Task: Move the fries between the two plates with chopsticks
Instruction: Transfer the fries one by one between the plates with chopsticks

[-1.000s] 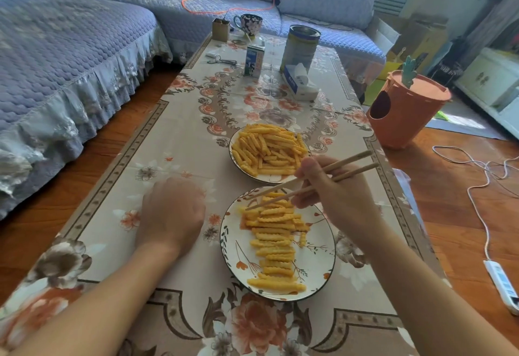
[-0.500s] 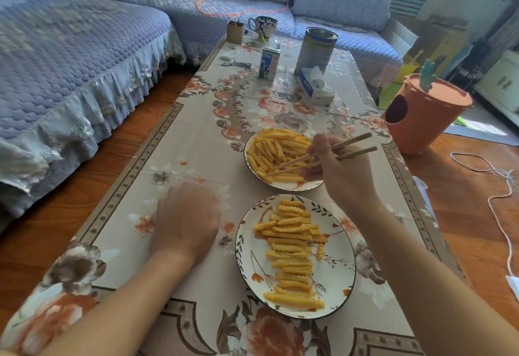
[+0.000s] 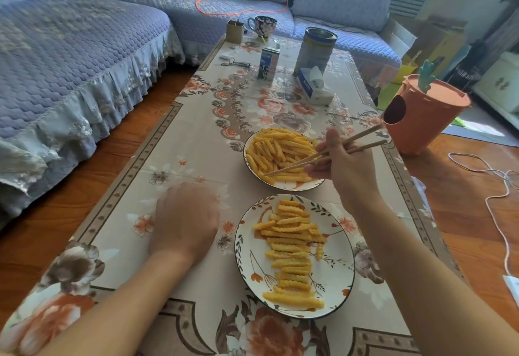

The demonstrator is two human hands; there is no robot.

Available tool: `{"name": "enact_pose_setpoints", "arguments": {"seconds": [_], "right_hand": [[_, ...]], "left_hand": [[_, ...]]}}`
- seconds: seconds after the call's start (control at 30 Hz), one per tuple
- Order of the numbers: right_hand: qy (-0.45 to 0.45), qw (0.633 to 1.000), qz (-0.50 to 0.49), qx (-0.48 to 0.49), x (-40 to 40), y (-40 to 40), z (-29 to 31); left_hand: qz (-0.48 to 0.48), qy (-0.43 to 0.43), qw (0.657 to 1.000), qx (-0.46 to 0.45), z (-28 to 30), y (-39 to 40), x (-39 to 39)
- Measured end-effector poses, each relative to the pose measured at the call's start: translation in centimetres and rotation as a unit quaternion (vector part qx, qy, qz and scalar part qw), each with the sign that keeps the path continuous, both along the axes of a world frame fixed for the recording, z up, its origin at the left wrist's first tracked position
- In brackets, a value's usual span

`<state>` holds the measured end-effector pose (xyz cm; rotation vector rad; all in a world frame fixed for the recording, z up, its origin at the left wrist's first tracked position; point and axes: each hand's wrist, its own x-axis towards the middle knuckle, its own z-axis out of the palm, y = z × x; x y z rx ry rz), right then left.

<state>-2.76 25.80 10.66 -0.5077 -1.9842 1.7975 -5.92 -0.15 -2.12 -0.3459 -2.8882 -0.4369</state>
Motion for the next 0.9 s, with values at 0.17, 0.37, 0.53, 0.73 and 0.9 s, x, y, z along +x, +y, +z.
{"name": "enact_pose_setpoints", "arguments": {"seconds": [0.17,0.37,0.53,0.73,0.9], "right_hand": [[-0.013,1.000,0.006,-0.008,-0.1,0.2,-0.3],[0.011,1.000,-0.012,0.004,0.7,0.7,0.0],[0.017,1.000,-0.024,0.005,1.8,1.4,0.6],[0.026,1.000,-0.012,-0.003,3.5,1.5,2.0],[0.001,0.996,0.090,-0.001,6.6,0.1,2.0]], "left_hand": [[0.002,0.000,1.000,-0.005,0.1,0.0,0.0],[0.003,-0.003,1.000,-0.003,0.2,0.0,0.0],[0.001,-0.002,1.000,-0.001,0.2,0.0,0.1],[0.001,-0.008,1.000,-0.004,0.4,0.0,0.1],[0.001,-0.009,1.000,-0.002,0.4,0.0,0.1]]}}
